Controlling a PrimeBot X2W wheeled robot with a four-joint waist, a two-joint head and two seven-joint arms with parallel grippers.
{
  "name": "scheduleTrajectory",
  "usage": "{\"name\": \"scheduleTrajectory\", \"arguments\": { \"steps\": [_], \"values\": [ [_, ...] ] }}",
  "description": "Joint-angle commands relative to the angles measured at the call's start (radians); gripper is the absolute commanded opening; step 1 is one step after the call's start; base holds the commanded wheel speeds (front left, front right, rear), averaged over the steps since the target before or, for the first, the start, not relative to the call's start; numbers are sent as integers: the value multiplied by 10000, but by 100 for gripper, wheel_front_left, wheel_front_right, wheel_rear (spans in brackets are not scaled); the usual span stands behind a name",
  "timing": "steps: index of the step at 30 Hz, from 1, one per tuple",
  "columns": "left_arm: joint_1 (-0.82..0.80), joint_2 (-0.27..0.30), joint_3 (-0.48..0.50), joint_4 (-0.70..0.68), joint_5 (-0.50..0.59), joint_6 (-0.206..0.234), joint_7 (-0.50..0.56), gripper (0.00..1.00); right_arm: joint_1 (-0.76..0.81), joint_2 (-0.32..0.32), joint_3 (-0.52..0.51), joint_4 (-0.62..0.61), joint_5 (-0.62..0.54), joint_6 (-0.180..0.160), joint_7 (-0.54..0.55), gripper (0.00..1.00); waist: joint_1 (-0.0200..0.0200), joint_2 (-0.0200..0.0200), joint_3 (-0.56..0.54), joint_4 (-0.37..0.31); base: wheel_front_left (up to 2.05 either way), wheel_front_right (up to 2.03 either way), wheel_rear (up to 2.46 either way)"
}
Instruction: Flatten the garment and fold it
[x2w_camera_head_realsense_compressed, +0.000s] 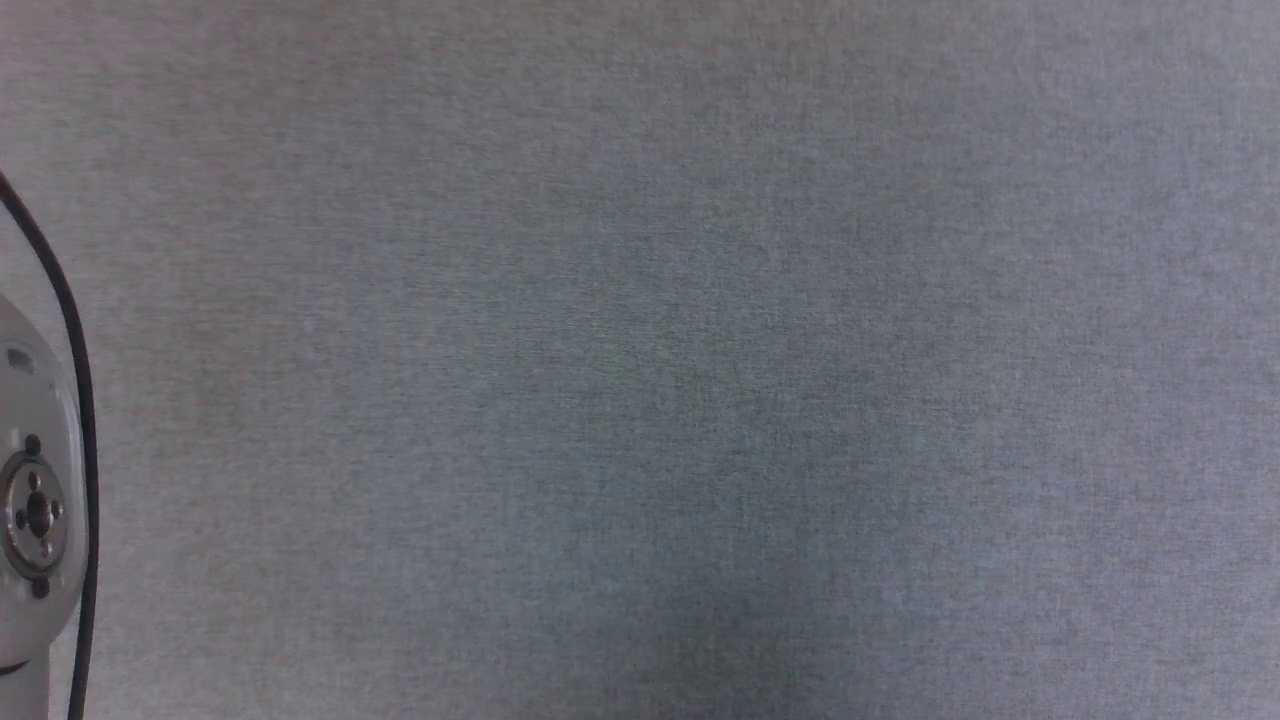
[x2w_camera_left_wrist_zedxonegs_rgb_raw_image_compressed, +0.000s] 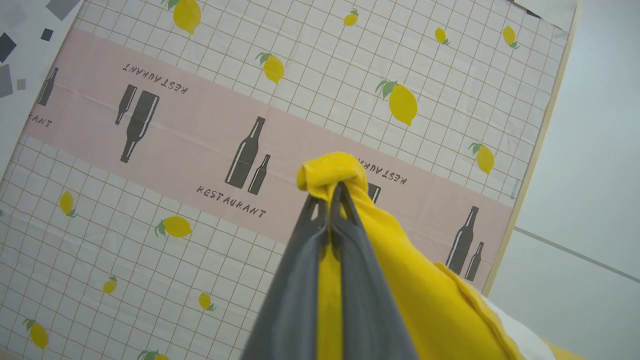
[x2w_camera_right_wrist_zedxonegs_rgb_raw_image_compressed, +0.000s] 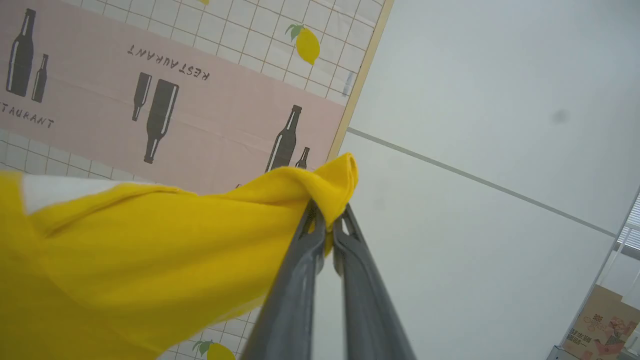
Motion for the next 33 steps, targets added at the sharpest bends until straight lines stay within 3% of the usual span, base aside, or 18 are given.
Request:
{"name": "scheduleTrajectory", "arguments": {
  "steps": [1,8,18,25,33],
  "values": [
    [-37,65,33,194,-101,-142,-50,0,7,68,26,216,-45,-13,-210,0,-2,0,252,-154,0,0,0],
    [1419,80,-252,1256,-325,-825,64,0,1255,-31,461,1277,527,-13,-1012,0,-2,0,414,-34,0,0,0],
    [5775,597,-1054,1166,-393,-1787,1092,0,5126,-145,1693,1672,2694,-13,-1387,0,-2,0,-834,95,0,0,0],
    [9893,754,-1407,-550,-1201,-1789,2915,0,8771,-218,1531,371,3864,-13,-905,0,-2,0,-2281,304,0,0,0],
    [14136,948,-1466,-2849,-2160,-1119,4668,0,12734,198,194,-1454,3679,-13,23,0,-2,0,-3471,580,0,0,0]
  ]
}}
